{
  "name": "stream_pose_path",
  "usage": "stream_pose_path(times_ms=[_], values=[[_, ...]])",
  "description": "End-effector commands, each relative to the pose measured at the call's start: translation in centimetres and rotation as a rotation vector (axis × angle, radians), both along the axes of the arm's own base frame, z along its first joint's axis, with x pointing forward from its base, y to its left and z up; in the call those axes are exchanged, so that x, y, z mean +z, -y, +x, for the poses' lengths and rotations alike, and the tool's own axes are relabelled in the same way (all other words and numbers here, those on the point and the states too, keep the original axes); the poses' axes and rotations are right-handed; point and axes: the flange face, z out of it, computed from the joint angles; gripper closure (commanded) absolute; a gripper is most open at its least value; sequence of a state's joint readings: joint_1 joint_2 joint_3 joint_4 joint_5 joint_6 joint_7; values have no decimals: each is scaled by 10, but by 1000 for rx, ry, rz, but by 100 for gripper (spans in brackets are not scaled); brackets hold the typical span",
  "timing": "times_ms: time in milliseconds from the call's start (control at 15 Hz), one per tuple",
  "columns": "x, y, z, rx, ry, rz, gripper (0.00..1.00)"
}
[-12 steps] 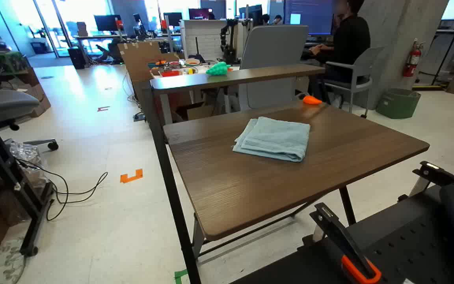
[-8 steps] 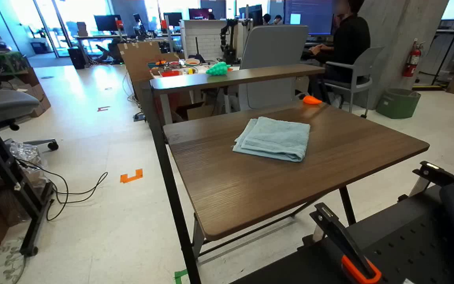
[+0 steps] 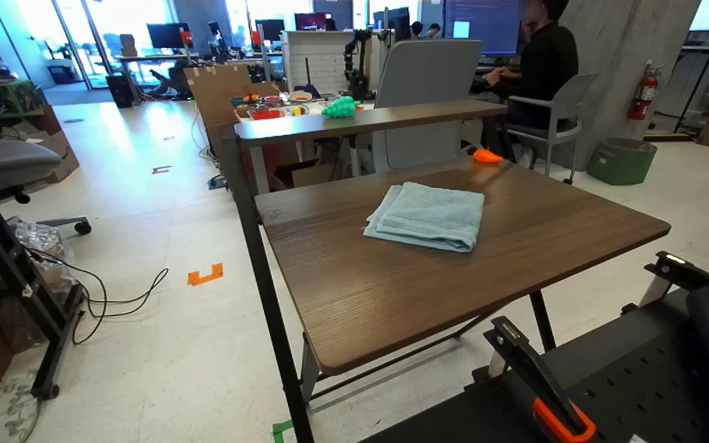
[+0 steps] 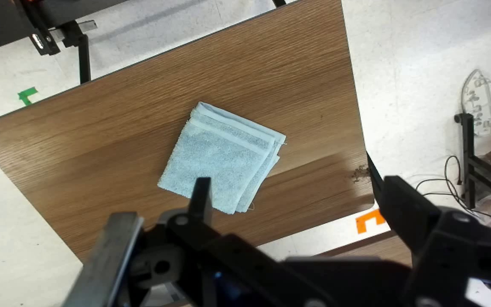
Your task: Use the blue towel to wipe the table
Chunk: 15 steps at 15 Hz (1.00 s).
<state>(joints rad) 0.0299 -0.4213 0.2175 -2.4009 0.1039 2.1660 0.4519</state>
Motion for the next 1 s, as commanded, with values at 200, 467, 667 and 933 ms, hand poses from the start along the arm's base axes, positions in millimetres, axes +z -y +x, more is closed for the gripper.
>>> stream_pose_path(times_ms=[200,467,667,933], values=[[1,0,0,0,-1,0,0],[11,-4,37,-156,11,139,0],[-2,12,91,-292,-11,213,0],[-42,47,162,-508,-38,237,0]])
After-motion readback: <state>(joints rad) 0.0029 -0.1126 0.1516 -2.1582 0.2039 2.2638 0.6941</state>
